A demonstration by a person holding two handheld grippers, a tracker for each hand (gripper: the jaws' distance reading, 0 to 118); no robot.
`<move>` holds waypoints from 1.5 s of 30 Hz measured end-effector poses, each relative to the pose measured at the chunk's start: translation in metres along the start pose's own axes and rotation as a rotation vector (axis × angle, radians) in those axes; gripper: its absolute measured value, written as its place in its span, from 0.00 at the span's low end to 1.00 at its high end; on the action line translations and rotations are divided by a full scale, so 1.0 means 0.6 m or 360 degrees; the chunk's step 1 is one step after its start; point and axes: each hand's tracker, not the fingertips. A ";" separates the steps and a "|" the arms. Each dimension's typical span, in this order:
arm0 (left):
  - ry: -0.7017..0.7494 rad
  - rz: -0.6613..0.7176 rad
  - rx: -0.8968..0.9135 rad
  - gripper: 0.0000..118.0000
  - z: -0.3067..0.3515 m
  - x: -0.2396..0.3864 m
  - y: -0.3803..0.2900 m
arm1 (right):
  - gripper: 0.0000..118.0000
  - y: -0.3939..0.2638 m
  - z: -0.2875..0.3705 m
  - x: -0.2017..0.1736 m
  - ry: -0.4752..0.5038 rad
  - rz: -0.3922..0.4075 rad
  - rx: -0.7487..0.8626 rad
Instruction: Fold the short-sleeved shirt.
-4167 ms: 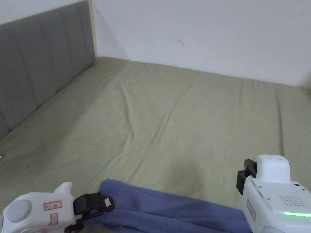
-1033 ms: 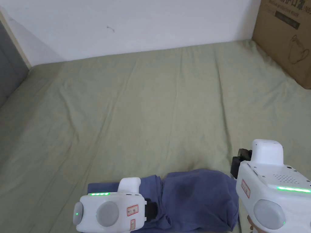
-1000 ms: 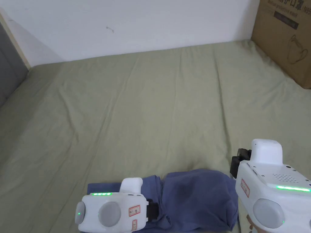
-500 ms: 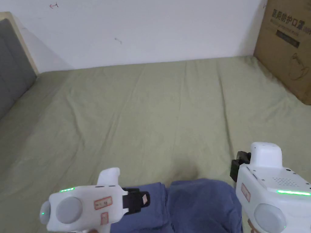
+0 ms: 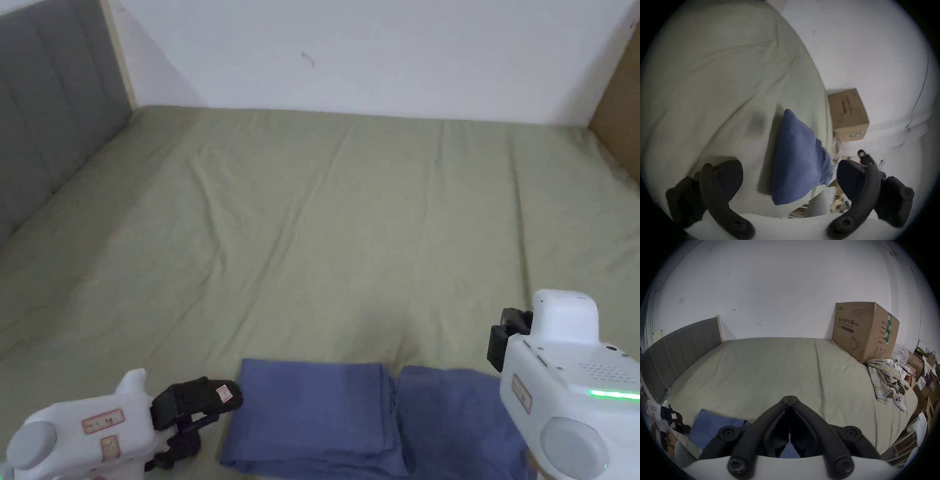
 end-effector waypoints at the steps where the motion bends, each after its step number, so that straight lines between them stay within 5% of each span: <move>1: -0.0071 0.0045 0.0009 0.99 -0.006 -0.009 -0.003 | 0.01 0.000 -0.002 -0.008 0.0000 0.0012 -0.0006; 11: -0.0411 0.0102 -0.0225 0.93 -0.097 -0.002 0.013 | 0.01 -0.007 -0.011 -0.032 -0.0003 0.0081 -0.0052; 12: -0.0397 0.0100 -0.0220 0.81 -0.102 -0.003 0.016 | 0.01 -0.007 -0.011 -0.032 -0.0008 0.0082 -0.0055; 14: -0.0281 0.0097 -0.0255 0.12 -0.108 -0.009 0.021 | 0.01 -0.008 -0.013 -0.030 -0.0015 0.0085 -0.0066; 16: -0.0075 0.0065 -0.0309 0.12 -0.117 -0.019 0.023 | 0.01 -0.008 -0.014 -0.027 -0.0015 0.0076 -0.0074; 18: -0.0293 0.0155 -0.0356 0.12 -0.108 -0.037 0.032 | 0.01 -0.008 -0.015 -0.023 -0.0016 0.0070 -0.0079; 34: 0.0324 -0.0145 -0.0201 0.12 0.078 0.010 0.112 | 0.01 -0.014 -0.012 0.010 -0.0041 0.0014 -0.0095; 37: 0.0356 -0.0211 -0.0184 0.12 0.078 0.055 0.096 | 0.01 -0.022 -0.014 0.015 -0.0031 -0.0005 -0.0120; 42: 0.0728 -0.0383 -0.0144 0.13 0.053 0.185 0.072 | 0.01 -0.025 -0.006 0.027 -0.0005 -0.0024 -0.0113; 45: 0.0684 -0.0595 -0.0125 0.13 0.037 0.273 0.042 | 0.01 -0.024 0.002 0.043 -0.0010 -0.0041 -0.0090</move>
